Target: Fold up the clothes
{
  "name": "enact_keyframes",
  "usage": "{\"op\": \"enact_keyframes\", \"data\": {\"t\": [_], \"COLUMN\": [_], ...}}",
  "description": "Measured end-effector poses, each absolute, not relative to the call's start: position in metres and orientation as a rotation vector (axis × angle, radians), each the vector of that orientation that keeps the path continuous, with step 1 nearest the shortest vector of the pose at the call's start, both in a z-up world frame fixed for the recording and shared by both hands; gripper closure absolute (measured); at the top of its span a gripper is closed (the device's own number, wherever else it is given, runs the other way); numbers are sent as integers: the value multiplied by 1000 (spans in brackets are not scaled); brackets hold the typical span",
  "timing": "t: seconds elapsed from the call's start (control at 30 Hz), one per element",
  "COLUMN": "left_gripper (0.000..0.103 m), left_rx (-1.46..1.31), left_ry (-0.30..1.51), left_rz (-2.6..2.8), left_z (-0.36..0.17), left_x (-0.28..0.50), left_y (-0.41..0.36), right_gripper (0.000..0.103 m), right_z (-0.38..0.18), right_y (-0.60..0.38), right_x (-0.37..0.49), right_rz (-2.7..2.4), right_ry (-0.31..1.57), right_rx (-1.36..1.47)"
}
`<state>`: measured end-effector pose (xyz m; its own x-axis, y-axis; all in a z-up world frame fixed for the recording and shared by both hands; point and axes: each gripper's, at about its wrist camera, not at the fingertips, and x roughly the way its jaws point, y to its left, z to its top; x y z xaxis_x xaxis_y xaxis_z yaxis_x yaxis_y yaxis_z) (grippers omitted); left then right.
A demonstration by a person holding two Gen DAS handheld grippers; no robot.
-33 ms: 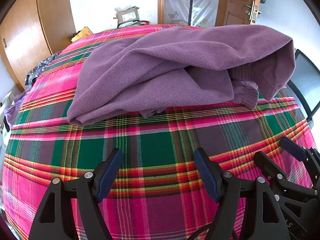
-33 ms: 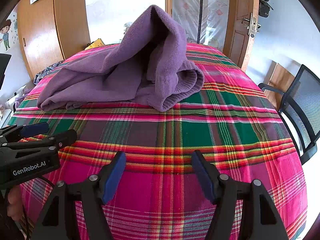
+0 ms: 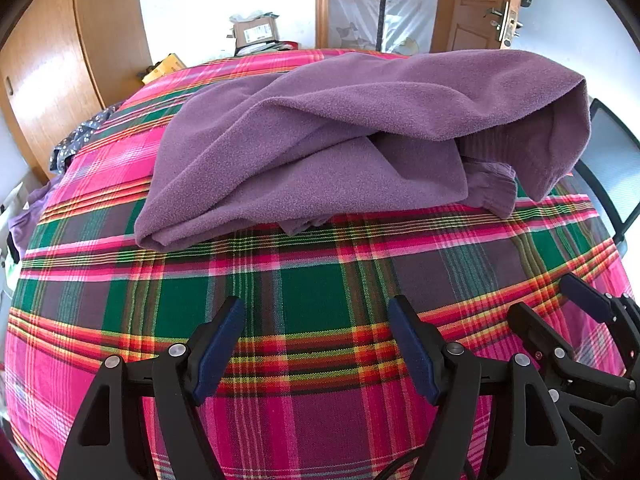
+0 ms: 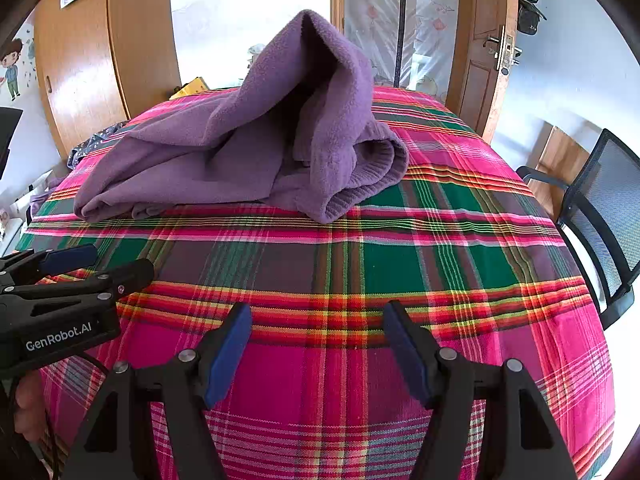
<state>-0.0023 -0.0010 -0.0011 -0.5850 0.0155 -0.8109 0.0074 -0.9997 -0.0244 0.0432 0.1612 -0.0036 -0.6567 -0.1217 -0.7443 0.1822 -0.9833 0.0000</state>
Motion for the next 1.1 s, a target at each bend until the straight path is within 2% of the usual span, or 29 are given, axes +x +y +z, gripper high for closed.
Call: {"op": "enact_keyframes", "data": {"t": [0.37,1.1], "left_gripper": [27,24], "left_rx": [-1411,-1386], "left_ry": [-33,-15], "left_rz": [2806,2808], "left_z": [-7,-11], "left_x": [-13,-15], "left_y": [-9,-10], "right_gripper": [34,27], "right_z": [0,0], "right_y": [152,149], "right_x": [45,38], "right_rz": [-2716,-2712], "right_ry": [110,113], "right_rx": [1214,1241]}}
